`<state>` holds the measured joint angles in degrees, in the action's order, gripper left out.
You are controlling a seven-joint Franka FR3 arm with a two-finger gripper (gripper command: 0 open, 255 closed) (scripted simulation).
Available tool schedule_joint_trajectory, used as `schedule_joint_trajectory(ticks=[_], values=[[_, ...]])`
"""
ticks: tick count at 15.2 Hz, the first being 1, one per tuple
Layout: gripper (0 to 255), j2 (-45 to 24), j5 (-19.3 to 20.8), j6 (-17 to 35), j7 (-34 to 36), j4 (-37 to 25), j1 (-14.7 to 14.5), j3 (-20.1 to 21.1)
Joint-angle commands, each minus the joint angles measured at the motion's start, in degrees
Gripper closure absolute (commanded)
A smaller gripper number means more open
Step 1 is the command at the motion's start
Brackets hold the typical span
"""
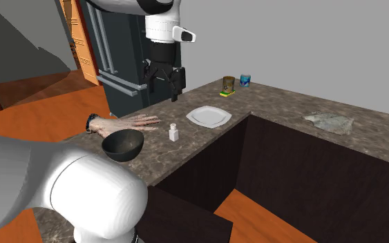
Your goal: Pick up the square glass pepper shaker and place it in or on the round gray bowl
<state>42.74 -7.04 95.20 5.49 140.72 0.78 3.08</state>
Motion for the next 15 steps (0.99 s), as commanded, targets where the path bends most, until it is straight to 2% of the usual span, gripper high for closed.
schedule_joint_trajectory(ticks=[1, 8, 15], values=[[0, 0.00, 0.00, 0.00, 0.00, 0.00, 0.00, 0.00], [0, -13.46, -2.67, 12.20, 1.58, -0.08, -0.94, 2.53], [0, -28.94, -4.40, 22.60, 3.01, -4.07, -1.80, 4.68]])
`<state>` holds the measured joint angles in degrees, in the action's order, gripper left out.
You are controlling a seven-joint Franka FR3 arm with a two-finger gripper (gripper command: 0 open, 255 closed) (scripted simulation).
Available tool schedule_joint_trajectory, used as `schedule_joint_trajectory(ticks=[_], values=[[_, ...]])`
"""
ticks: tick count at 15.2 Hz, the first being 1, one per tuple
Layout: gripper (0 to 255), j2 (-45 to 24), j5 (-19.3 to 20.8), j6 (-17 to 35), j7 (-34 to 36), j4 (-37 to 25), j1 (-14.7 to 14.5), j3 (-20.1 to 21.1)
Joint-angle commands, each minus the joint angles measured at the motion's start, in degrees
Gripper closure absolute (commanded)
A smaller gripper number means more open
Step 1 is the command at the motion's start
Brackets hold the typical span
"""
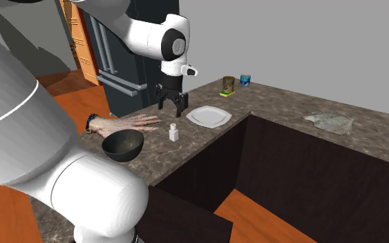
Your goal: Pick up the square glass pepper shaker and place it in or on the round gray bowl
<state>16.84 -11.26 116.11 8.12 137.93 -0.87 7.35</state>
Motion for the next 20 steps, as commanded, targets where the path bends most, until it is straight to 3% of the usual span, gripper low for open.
schedule_joint_trajectory(ticks=[1, 14, 20], values=[[0, -5.34, -0.34, 2.96, 0.59, -2.16, -0.27, 0.66], [0, -35.57, -0.09, 13.48, 3.84, -20.00, -2.59, 2.47], [0, -38.12, -0.20, 16.93, 3.82, -19.13, -3.11, 2.61]])
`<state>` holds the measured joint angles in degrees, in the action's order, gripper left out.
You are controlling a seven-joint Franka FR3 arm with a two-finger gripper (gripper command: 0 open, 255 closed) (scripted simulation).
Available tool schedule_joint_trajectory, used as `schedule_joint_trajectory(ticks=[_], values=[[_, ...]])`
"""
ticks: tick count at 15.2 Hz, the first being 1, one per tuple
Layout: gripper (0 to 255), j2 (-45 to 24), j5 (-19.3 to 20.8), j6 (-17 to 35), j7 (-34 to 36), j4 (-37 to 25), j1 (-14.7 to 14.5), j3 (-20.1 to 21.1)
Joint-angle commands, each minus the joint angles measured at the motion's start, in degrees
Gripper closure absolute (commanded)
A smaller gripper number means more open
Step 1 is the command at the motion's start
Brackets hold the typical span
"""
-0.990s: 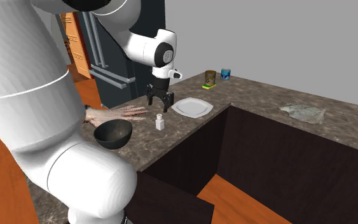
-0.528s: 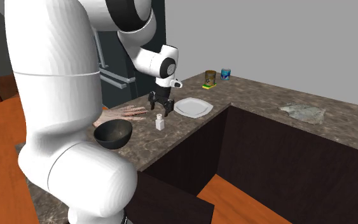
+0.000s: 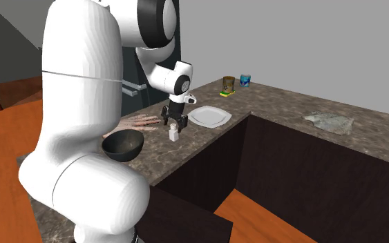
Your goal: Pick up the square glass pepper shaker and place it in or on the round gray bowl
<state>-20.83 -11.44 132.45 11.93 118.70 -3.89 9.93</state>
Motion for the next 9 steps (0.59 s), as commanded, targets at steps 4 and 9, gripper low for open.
schedule_joint_trajectory(ticks=[4, 9], values=[[0, -1.72, -0.07, 2.33, -0.02, 0.54, -0.34, 0.10], [0, -1.71, -0.07, 2.31, -0.02, 0.54, -0.33, 0.10]])
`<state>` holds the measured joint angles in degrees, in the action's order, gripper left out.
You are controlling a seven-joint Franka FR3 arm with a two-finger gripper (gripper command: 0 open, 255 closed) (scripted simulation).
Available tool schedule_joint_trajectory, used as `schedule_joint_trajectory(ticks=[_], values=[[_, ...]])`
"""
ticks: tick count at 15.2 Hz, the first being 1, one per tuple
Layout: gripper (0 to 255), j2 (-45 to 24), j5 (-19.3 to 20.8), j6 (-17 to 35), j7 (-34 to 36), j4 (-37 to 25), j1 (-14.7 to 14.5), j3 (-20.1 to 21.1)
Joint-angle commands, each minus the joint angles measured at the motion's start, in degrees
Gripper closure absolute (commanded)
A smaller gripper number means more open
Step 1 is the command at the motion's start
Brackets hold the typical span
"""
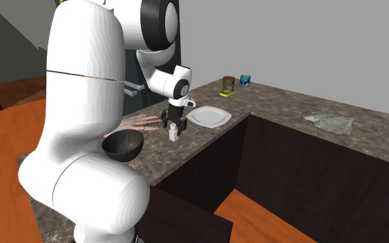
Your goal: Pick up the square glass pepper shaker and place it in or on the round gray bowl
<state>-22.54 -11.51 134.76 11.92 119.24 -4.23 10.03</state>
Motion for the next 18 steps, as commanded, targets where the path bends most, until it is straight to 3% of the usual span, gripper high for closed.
schedule_joint_trajectory(ticks=[1, 2, 11, 18], values=[[0, 0.00, 0.00, 0.00, 0.00, 0.00, 0.00, 0.00], [255, 0.00, 0.00, 0.00, 0.00, 0.00, 0.00, 0.00], [255, -0.01, 0.00, 0.01, 0.00, 0.00, 0.00, 0.00], [255, 3.96, -0.04, -4.37, 0.66, -0.47, 0.22, 0.10]])
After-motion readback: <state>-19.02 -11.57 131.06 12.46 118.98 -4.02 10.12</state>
